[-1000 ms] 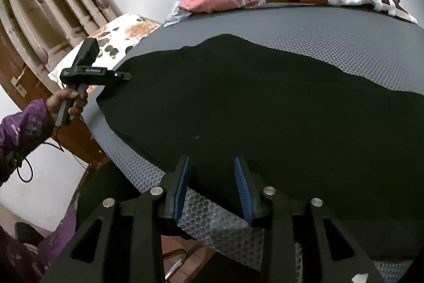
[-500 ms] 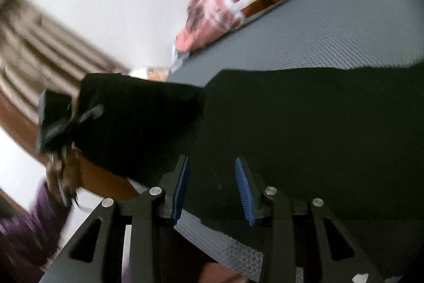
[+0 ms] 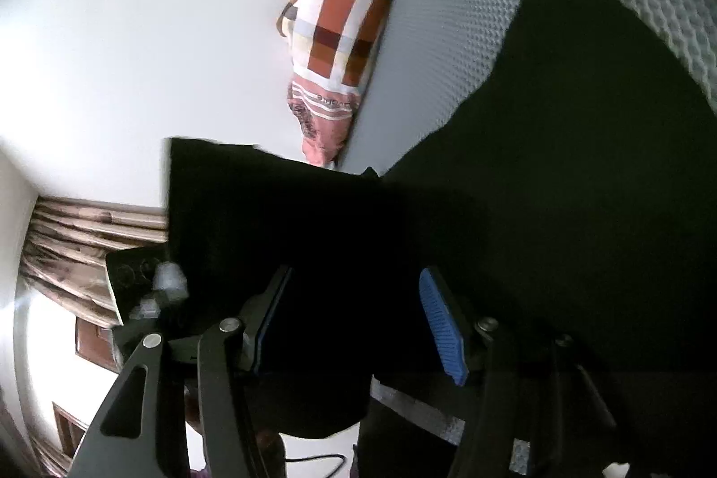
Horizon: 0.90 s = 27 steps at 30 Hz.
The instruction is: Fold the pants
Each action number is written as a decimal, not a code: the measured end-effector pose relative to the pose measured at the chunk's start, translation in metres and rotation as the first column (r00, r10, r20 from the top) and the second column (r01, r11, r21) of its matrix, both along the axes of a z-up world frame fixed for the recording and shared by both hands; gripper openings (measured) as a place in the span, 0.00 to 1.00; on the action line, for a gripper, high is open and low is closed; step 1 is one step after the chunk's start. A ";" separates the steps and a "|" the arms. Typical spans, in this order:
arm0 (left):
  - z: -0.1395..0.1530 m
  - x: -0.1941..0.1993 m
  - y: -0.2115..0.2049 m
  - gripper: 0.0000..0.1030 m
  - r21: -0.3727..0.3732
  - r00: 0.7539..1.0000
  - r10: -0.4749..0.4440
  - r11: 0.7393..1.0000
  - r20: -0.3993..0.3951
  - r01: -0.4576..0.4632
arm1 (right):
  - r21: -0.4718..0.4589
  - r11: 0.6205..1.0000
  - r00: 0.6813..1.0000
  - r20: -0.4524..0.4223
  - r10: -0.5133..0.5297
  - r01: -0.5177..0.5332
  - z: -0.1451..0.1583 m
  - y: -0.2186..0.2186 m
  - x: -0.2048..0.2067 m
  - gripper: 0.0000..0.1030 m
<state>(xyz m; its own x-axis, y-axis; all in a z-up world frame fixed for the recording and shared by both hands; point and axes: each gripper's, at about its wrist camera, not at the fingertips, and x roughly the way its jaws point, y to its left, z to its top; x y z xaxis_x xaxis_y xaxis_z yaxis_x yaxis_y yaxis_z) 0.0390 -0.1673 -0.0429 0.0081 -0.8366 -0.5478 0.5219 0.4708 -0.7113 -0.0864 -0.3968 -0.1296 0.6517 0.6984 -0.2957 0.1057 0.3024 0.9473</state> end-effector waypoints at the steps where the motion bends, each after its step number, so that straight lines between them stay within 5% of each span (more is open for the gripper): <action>1: 0.004 0.001 0.001 0.84 0.009 1.000 0.009 1.000 0.002 -0.009 | -0.008 1.000 1.000 -0.006 -0.002 0.002 0.001 -0.003 0.000 0.53; 8: 0.021 0.012 0.010 0.85 0.035 0.995 0.060 0.997 0.074 -0.063 | -0.007 0.999 0.998 -0.040 -0.038 0.038 0.006 -0.025 -0.004 0.55; 11: 0.009 0.007 0.025 0.85 0.121 0.987 0.101 0.986 0.128 -0.117 | -0.026 0.999 0.994 -0.099 -0.044 0.041 0.006 -0.036 -0.009 0.55; 15: -0.026 -0.006 0.056 0.85 0.193 0.983 0.159 0.966 0.092 -0.175 | -0.026 1.000 0.991 -0.129 -0.016 0.013 0.006 -0.039 -0.011 0.54; 20: -0.060 -0.031 0.088 0.85 0.263 0.977 0.200 0.941 0.077 -0.214 | 0.053 0.998 0.992 -0.129 -0.014 0.021 0.005 -0.053 -0.015 0.74; 27: -0.069 -0.051 0.103 0.85 0.284 0.973 0.212 0.931 0.097 -0.231 | -0.135 0.987 0.981 -0.185 0.065 -0.091 0.013 -0.013 -0.002 0.75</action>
